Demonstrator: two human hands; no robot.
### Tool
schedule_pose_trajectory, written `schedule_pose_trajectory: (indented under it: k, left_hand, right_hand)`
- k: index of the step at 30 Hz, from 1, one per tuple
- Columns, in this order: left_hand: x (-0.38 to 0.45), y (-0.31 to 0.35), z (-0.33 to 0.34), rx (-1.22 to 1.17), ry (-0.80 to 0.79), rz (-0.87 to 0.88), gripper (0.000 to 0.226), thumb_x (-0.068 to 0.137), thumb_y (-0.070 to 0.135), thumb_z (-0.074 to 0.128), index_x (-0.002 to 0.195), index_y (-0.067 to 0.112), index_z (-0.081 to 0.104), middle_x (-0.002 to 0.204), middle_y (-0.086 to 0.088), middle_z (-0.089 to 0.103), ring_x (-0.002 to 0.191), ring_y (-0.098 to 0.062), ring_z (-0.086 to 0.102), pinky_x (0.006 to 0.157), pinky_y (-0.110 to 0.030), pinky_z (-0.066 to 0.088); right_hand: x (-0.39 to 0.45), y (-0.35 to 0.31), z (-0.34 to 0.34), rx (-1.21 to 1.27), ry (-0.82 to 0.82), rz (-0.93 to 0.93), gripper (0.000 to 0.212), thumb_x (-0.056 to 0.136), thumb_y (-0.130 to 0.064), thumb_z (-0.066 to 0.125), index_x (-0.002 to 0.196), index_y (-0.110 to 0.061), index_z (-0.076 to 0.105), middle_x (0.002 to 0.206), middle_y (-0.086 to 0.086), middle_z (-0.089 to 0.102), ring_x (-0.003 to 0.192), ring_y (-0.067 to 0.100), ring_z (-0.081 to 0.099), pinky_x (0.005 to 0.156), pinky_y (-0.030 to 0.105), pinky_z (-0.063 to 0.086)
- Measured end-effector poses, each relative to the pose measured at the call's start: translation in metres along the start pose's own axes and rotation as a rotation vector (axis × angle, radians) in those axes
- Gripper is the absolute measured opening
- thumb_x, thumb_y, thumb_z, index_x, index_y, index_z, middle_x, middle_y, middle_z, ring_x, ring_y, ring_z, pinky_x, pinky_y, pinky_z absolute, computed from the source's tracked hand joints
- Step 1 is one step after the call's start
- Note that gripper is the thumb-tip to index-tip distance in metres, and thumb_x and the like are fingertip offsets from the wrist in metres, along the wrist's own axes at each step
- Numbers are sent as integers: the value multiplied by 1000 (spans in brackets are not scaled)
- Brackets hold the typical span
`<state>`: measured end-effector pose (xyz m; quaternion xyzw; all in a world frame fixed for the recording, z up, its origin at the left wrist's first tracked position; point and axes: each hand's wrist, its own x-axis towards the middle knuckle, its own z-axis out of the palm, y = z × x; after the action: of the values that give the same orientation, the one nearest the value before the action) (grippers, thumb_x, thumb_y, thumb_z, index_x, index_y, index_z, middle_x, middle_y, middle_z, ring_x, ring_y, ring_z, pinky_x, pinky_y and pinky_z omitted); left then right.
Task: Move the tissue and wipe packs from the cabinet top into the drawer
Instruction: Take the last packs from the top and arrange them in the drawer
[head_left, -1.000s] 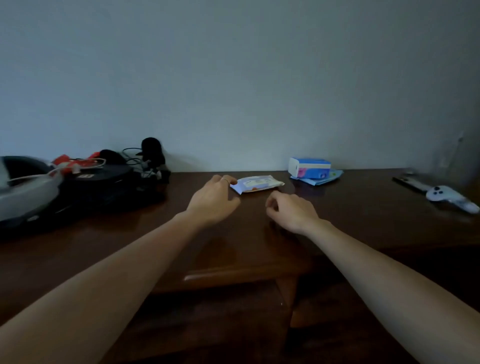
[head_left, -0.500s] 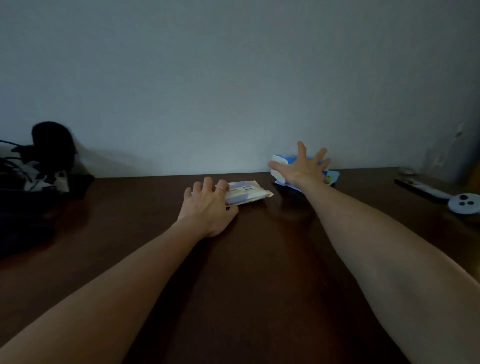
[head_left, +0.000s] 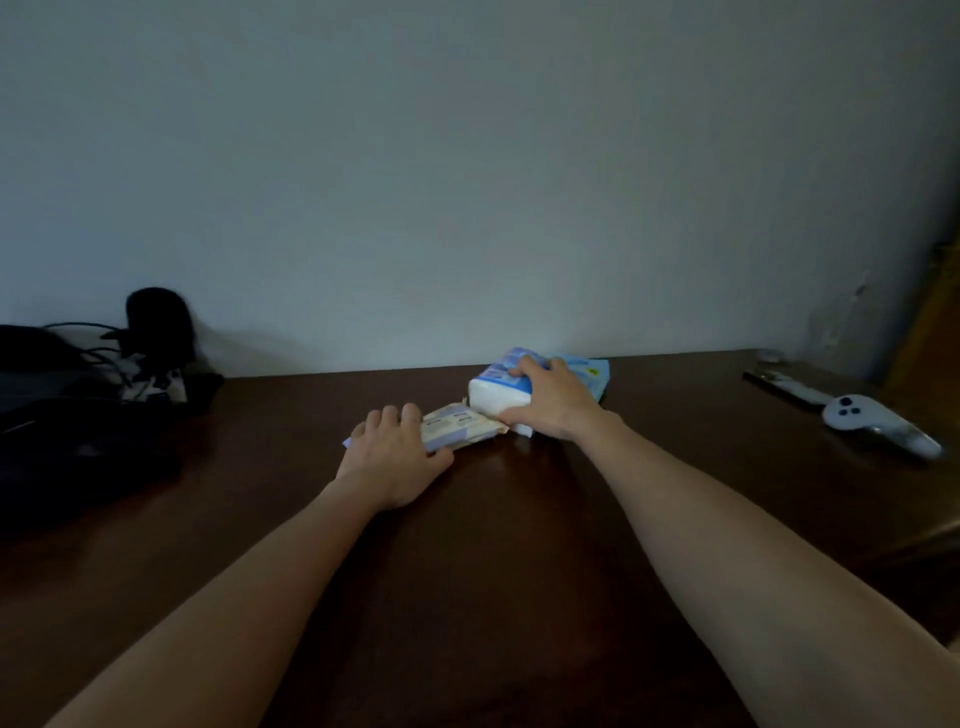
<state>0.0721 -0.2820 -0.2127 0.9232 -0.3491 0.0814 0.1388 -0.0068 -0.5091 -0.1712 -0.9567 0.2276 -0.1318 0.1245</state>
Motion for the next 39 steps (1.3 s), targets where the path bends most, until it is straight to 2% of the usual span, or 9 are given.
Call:
schedule_pose_trajectory:
  k: [7,12,16,19,22,28,33,35,39]
  left_hand:
    - [-156,-40,-52,-6,170,-207,74,91,65,49,142,13,43,133,-14,53,122,-34,50,98,-47,42]
    - [-259,-41,-87,-334,411,-433,60,98,48,49,143,9,42,134,-21,51,123,-40,47,101,-53,40]
    - [-316,-15,-101,-852,460,-300,64,94,49,60,145,15,42,134,-9,52,124,-25,52,105,-43,44]
    - [-359,21,-100,-1075,482,-150,89,75,59,75,146,23,37,139,0,44,132,-14,46,112,-35,42]
    - [-400,30,-76,-1122,499,-42,86,67,62,86,135,55,35,139,20,50,131,-1,50,106,-28,47]
    - [-486,-7,53,-1113,84,-303,89,56,60,92,126,59,37,127,23,60,116,0,62,91,-34,58]
    - [-527,-31,139,-1310,-244,-673,91,53,38,94,129,16,49,116,-4,70,94,-13,72,66,-26,59]
    - [-539,-39,162,-1290,-349,-744,85,57,39,91,127,6,56,98,-9,76,82,-21,73,57,-26,56]
    - [-559,-32,203,-1274,-563,-737,57,75,29,87,125,20,61,115,0,75,98,-12,73,73,-24,59]
  right_hand:
    - [-153,-60,-14,83,-1,-238,68,82,-58,70,139,-30,44,140,7,49,125,26,52,96,33,41]
    - [-258,-100,-22,394,51,-364,55,85,-58,67,132,-38,46,128,-9,57,109,11,58,90,30,44]
    - [-332,-127,-15,923,94,-331,49,79,-62,71,121,-40,58,110,-14,70,100,3,66,84,26,51]
    - [-374,-139,-2,1298,42,-266,45,83,-56,73,116,-26,67,113,6,74,109,28,70,95,56,55]
    - [-411,-126,29,1478,-90,-139,59,82,-60,70,126,-22,68,122,15,72,114,36,68,93,56,56]
    - [-476,-60,157,1417,-419,299,68,78,-66,64,128,-19,67,109,13,77,93,27,76,69,40,61]
    - [-507,-26,249,1326,-644,583,37,95,-49,57,121,-26,68,111,15,76,101,32,71,94,50,54]
    - [-517,-24,270,1332,-679,716,41,90,-54,59,109,-22,77,103,11,78,88,25,74,75,38,61]
    - [-524,-23,311,1356,-715,1011,74,86,-78,49,96,-11,80,94,16,79,75,29,77,63,34,57]
